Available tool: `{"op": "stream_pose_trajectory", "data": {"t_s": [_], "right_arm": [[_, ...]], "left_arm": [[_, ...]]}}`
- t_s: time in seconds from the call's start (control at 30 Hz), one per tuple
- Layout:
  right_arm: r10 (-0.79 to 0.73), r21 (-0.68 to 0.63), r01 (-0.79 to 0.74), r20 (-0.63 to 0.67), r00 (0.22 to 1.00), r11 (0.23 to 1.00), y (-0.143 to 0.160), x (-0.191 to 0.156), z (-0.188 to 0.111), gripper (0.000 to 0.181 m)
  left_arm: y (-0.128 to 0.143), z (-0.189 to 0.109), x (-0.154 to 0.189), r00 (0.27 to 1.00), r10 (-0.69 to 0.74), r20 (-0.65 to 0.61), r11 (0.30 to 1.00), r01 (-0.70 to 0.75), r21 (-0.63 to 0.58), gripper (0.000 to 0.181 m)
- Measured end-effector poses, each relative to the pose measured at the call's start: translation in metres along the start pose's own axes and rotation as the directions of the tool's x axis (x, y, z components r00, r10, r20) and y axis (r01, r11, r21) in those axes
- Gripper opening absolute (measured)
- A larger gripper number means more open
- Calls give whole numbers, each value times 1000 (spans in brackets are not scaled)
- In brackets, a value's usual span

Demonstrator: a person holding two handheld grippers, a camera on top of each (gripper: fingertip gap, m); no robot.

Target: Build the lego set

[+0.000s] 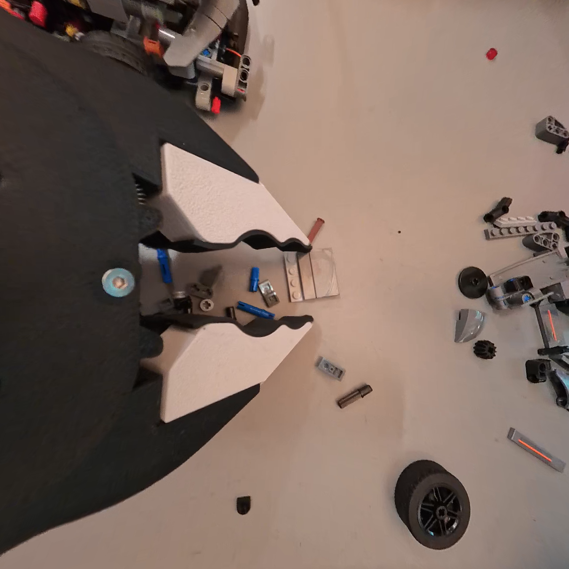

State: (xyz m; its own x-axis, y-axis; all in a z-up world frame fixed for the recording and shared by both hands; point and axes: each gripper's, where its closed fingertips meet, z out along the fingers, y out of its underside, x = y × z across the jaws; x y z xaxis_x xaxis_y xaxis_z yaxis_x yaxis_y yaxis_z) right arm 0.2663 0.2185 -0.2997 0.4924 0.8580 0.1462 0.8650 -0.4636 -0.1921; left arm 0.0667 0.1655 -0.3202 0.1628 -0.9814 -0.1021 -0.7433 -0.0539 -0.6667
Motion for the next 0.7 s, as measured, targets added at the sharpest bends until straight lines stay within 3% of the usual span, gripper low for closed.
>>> {"op": "stream_pose_trajectory", "data": {"t_s": [0.4,0.7], "right_arm": [[-87,73,89,-25,996,993,-30,-28,-34,13],[-145,137,137,49,988,981,-47,-66,-44,14]], "left_arm": [[10,-2,6,993,-107,-57,993,103,-62,41],[7,-5,31,984,-84,-157,994,71,-82,33]]}}
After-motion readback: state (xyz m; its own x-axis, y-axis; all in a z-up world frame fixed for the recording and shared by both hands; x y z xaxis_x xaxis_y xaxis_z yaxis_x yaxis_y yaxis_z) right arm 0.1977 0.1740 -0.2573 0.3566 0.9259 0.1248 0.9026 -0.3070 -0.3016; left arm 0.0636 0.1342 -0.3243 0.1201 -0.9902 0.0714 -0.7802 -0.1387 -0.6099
